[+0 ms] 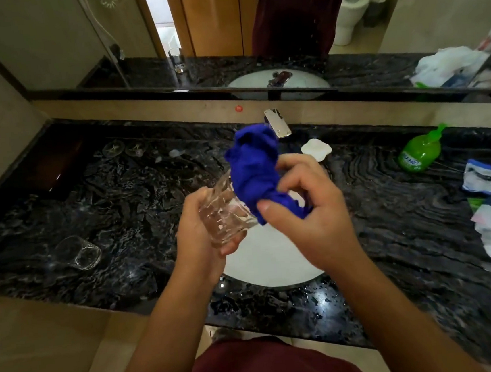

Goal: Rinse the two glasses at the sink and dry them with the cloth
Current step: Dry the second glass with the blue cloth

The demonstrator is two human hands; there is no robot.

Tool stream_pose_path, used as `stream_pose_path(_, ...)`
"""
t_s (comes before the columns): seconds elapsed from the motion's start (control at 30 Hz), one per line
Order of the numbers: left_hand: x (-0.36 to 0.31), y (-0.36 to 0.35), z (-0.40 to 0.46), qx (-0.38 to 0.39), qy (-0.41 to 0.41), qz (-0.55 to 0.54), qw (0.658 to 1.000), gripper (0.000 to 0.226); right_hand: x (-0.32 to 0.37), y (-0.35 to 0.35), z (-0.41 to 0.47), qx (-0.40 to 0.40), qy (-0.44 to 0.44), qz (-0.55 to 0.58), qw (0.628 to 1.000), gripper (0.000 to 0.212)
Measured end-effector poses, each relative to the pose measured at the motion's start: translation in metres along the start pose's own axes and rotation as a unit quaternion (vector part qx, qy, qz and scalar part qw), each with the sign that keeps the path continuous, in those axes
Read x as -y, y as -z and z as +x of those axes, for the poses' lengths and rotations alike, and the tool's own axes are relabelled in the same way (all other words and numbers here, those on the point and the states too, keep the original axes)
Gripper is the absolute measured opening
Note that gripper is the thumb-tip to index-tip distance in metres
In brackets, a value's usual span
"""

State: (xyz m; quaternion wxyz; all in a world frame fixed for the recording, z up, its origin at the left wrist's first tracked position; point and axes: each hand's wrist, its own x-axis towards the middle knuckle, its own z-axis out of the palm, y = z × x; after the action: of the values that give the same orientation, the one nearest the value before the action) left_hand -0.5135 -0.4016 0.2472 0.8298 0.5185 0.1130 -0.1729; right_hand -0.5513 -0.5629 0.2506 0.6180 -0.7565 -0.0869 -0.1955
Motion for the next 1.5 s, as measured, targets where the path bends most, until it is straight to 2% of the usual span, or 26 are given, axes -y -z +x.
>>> stream_pose_path(0.1,0.002,0.002,0.002,-0.005,0.017,-0.023,1.0,0.052,-0.001,-0.004,0.001,0.048,0.018,-0.073,0.996,0.052)
stream_pose_path(0.13,0.002,0.003,0.003,-0.006,0.018,-0.022,1.0,0.051,-0.002,-0.004,0.002,0.062,0.021,-0.109,0.992,0.055)
stream_pose_path(0.2,0.002,0.007,0.006,-0.012,0.016,-0.015,1.0,0.044,-0.005,-0.002,0.003,0.1,0.036,-0.172,0.979,0.047)
stream_pose_path(0.33,0.007,0.015,0.009,-0.027,-0.001,0.023,0.999,0.036,0.001,0.008,0.012,0.215,-0.031,-0.178,0.96,0.039)
stream_pose_path(0.43,0.008,0.023,0.012,-0.001,-0.021,0.065,0.998,0.028,0.005,0.011,0.007,0.34,-0.024,-0.241,0.909,0.055)
stream_pose_path(0.53,-0.003,0.033,0.018,0.007,-0.043,0.135,0.99,0.022,0.01,0.007,-0.001,0.42,-0.016,-0.224,0.879,0.076)
stream_pose_path(0.63,-0.007,0.036,0.02,0.047,-0.037,0.22,0.974,0.029,0.012,0.0,0.001,0.419,0.017,-0.264,0.869,0.069)
stream_pose_path(0.73,-0.001,0.035,0.018,0.063,-0.025,0.2,0.977,0.045,0.016,-0.006,0.009,0.408,0.028,-0.288,0.866,0.055)
stream_pose_path(0.83,0.006,0.031,0.017,0.034,-0.028,0.171,0.984,0.03,0.013,-0.003,0.017,0.392,0.019,-0.269,0.879,0.052)
stream_pose_path(0.93,0.004,0.034,0.017,0.014,-0.044,0.18,0.983,0.025,0.014,0.007,0.02,0.349,0.005,-0.241,0.905,0.051)
stream_pose_path(1.0,-0.004,0.045,0.018,-0.023,-0.05,0.165,0.985,0.025,0.01,0.021,0.018,0.333,-0.03,-0.195,0.922,0.045)
stream_pose_path(1.07,-0.01,0.058,0.015,-0.078,-0.036,0.12,0.989,0.024,0.005,0.033,0.017,0.31,-0.128,-0.098,0.937,0.039)
stream_pose_path(1.17,-0.011,0.067,0.007,-0.109,-0.008,0.031,0.994,0.04,-0.013,0.023,0.018,0.201,-0.219,0.021,0.955,0.027)
stream_pose_path(1.2,-0.009,0.063,0.002,-0.11,-0.004,0.013,0.994,0.047,-0.019,0.014,0.017,0.192,-0.236,0.035,0.952,0.027)
stream_pose_path(1.27,-0.002,0.055,-0.005,-0.104,-0.014,-0.012,0.994,0.051,-0.03,-0.011,0.015,0.237,-0.252,0.044,0.937,0.041)
stream_pose_path(1.33,0.005,0.049,-0.009,-0.111,-0.031,-0.025,0.993,0.042,-0.038,-0.034,0.011,0.293,-0.25,0.047,0.922,0.056)
stream_pose_path(1.43,0.011,0.063,-0.009,-0.187,-0.081,0.066,0.977,0.033,-0.042,-0.057,0.01,0.276,-0.252,0.085,0.924,0.057)
stream_pose_path(1.5,0.011,0.084,-0.009,-0.176,-0.14,0.18,0.958,0.034,-0.045,-0.067,0.012,0.262,-0.255,0.11,0.924,0.054)
